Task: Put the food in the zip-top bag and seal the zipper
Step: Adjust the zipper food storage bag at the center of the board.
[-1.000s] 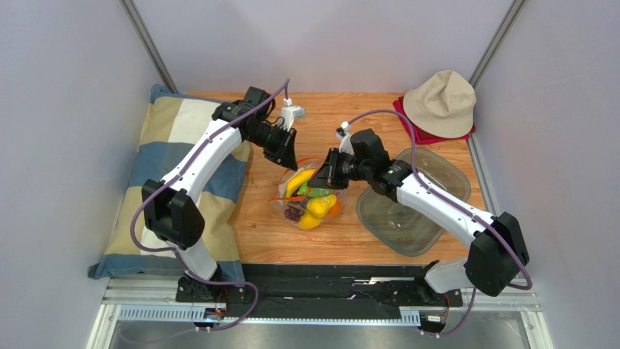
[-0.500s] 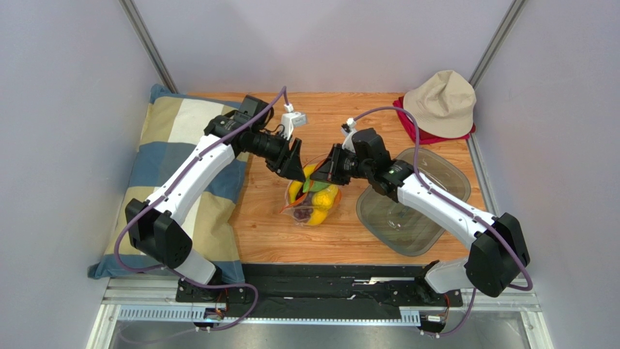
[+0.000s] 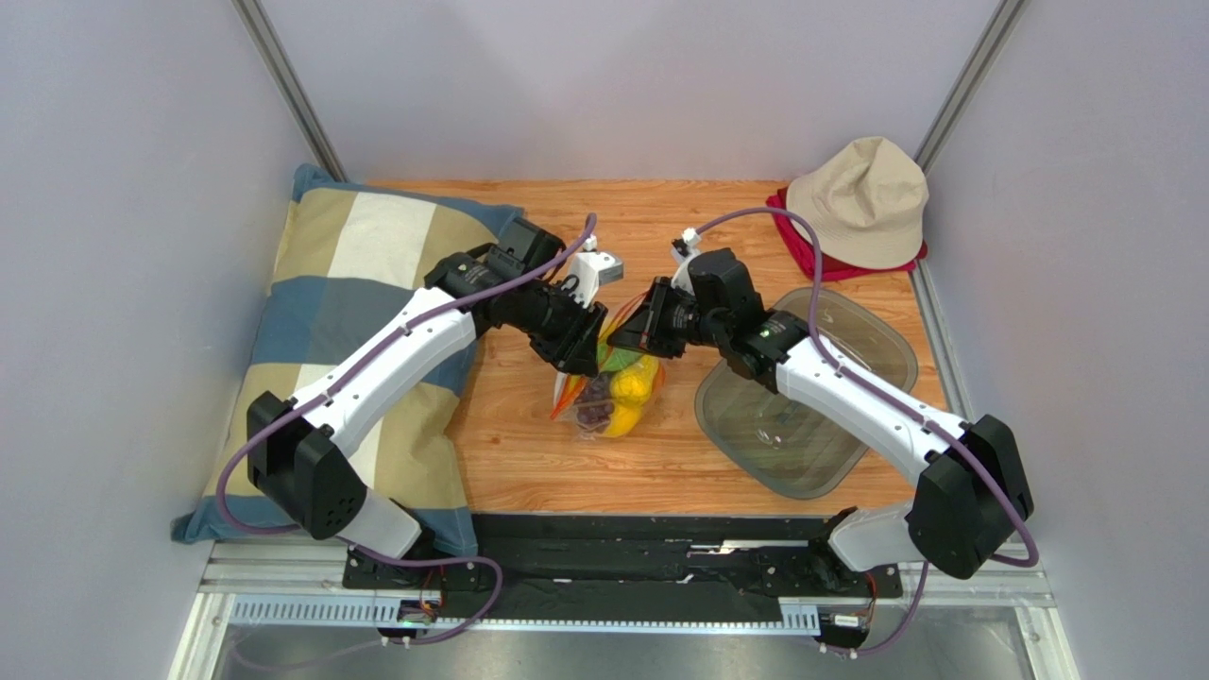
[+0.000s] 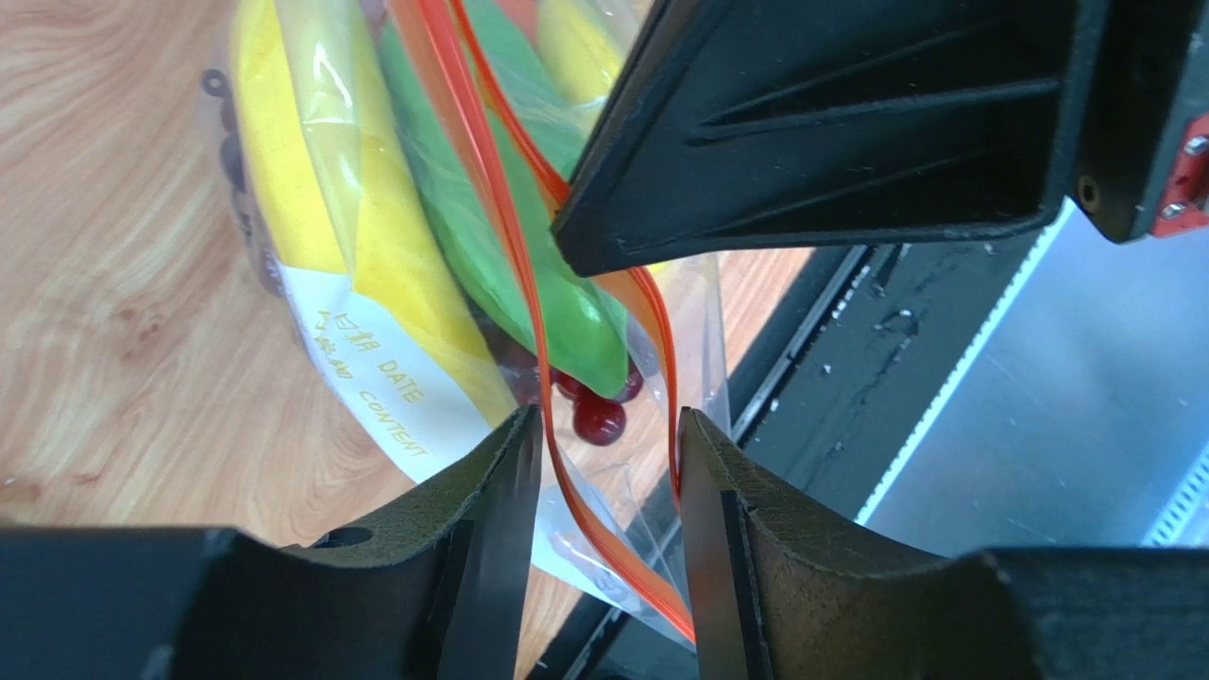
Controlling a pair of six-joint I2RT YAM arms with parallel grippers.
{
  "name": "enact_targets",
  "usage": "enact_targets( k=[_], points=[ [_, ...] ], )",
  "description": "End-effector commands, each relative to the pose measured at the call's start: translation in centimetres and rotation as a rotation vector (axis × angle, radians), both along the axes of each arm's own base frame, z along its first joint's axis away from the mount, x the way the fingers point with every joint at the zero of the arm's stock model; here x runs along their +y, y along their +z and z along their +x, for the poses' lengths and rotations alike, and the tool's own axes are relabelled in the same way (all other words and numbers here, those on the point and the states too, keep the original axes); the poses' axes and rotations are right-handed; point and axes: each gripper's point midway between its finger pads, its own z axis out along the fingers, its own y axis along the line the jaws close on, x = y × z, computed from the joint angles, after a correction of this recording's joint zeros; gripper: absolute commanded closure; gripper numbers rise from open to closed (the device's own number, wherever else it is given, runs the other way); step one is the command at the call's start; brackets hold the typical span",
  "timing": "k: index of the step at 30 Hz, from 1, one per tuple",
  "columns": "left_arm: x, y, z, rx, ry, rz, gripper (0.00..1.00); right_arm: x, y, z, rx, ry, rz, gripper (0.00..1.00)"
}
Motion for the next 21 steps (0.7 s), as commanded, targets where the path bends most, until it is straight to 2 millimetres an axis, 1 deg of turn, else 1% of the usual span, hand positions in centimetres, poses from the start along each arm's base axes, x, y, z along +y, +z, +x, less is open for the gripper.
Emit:
enact_targets(
  k=[1,5,7,9,10,11,12,13,15,16,17,18,19,20,21],
  points=[
    [-0.1,1.6,1.3,-0.103,0.04,0.004,0.5,-0.1,2.8,1.1,-0.068,-0.055,0.064,1.0],
    [-1.0,1.6,0.7,-0.103,0.012,0.011,0.46,-0.1,2.5,1.5,-0.058,-0.079,0.066,1.0],
    [-1.0,1.3,0.8,-0.107,0.018,0.029,0.46,-0.1,2.6,1.6,-0.058,-0.086,0.073,1.0],
    [-1.2,1.1,0.8,-0.106,0.014,0.039,0.46,0.0,2.7,1.7,-0.054,-0.088,0.077,1.0],
    [-1.2,0.9,0.9,-0.11,0.015,0.049,0.49,0.1,2.8,1.6,-0.054,-0.088,0.081,1.0],
    [-1.2,0.7,1.1,-0.112,0.013,0.06,0.55,0.1,2.9,1.7,-0.055,-0.088,0.086,1.0],
    [-1.2,0.7,1.2,-0.117,0.013,0.064,0.64,0.2,3.0,1.6,-0.06,-0.083,0.087,1.0],
    [-1.0,0.6,1.4,-0.128,0.015,0.083,0.79,0.1,3.1,1.6,-0.063,-0.084,0.086,1.0],
    [-0.6,0.6,1.8,-0.148,0.02,0.105,0.93,-0.1,3.4,1.4,-0.092,-0.07,0.079,1.0],
    [0.0,0.4,1.9,-0.163,0.009,0.141,1.0,-0.3,3.5,1.3,-0.105,-0.065,0.075,0.98],
    [0.4,0.5,2.0,-0.174,0.011,0.16,1.0,-0.4,3.7,1.2,-0.122,-0.052,0.072,0.94],
    [0.7,0.7,2.0,-0.187,0.0,0.169,1.0,-0.8,4.0,1.3,-0.175,-0.031,0.049,0.88],
    [1.2,0.7,1.9,-0.201,-0.033,0.181,1.0,-1.2,4.6,1.1,-0.211,-0.02,0.042,0.76],
    [1.5,1.4,1.6,-0.219,-0.051,0.17,1.0,-1.6,5.1,1.1,-0.254,-0.001,0.032,0.72],
    [1.8,1.5,1.3,-0.228,-0.067,0.163,1.0,-2.5,5.3,1.6,-0.317,0.01,-0.008,0.62]
  ],
)
